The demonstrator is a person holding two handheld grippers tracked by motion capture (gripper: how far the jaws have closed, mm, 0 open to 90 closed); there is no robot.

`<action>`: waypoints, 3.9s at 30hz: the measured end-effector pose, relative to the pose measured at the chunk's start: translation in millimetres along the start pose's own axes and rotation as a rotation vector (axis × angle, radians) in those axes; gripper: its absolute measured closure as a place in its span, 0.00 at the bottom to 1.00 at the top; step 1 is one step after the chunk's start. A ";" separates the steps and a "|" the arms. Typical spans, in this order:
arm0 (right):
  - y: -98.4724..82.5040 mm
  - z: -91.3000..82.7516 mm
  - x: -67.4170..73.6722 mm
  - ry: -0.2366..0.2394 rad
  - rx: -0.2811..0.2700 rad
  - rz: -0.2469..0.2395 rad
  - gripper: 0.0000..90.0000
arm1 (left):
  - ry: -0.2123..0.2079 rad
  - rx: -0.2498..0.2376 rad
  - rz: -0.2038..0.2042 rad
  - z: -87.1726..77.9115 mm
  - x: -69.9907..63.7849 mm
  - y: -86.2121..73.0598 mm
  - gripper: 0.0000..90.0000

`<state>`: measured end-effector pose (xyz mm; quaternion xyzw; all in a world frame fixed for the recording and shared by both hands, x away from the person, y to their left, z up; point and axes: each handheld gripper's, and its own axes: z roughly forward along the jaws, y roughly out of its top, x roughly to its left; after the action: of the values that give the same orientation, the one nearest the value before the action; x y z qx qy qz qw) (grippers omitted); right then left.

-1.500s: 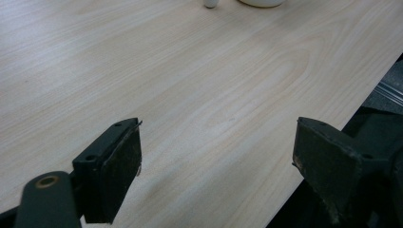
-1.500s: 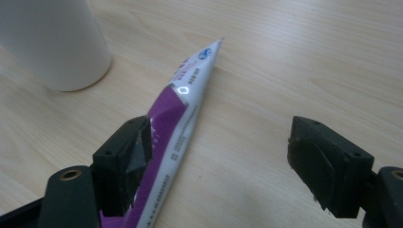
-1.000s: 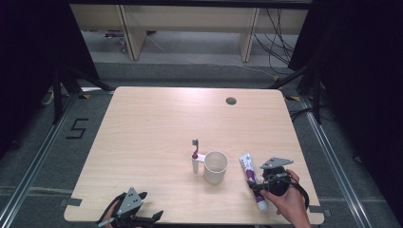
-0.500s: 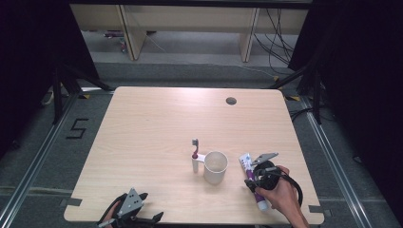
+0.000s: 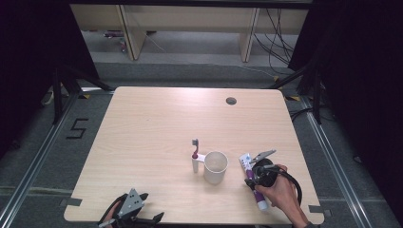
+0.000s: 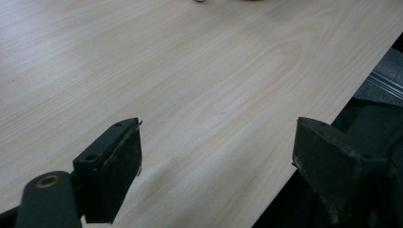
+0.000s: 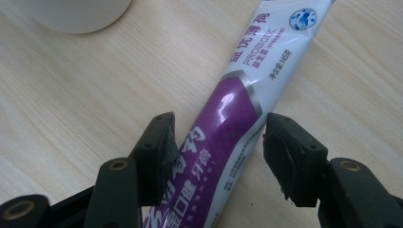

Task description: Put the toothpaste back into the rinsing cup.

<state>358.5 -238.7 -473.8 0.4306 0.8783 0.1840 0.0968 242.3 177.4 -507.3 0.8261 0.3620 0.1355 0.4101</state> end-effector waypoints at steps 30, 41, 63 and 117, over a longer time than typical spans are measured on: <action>23.6 -0.3 -17.5 0.046 0.190 -0.097 0.81 | -0.018 -0.003 0.014 0.1 -3.2 0.7 0.19; 29.2 5.3 -21.7 0.048 0.254 -0.137 0.83 | -0.022 0.013 0.034 0.4 -1.6 0.2 0.19; 35.4 15.1 -18.6 0.012 0.340 -0.187 0.84 | -0.029 0.033 0.047 0.4 -1.4 -0.9 0.19; 49.1 -61.6 -37.1 0.136 -0.487 -0.052 0.85 | -0.010 0.000 0.023 1.9 -0.8 -0.7 0.19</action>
<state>396.2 -255.3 -397.1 0.3585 0.8234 0.4160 0.1429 242.4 176.0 -508.9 0.8309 0.3505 0.1358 0.4104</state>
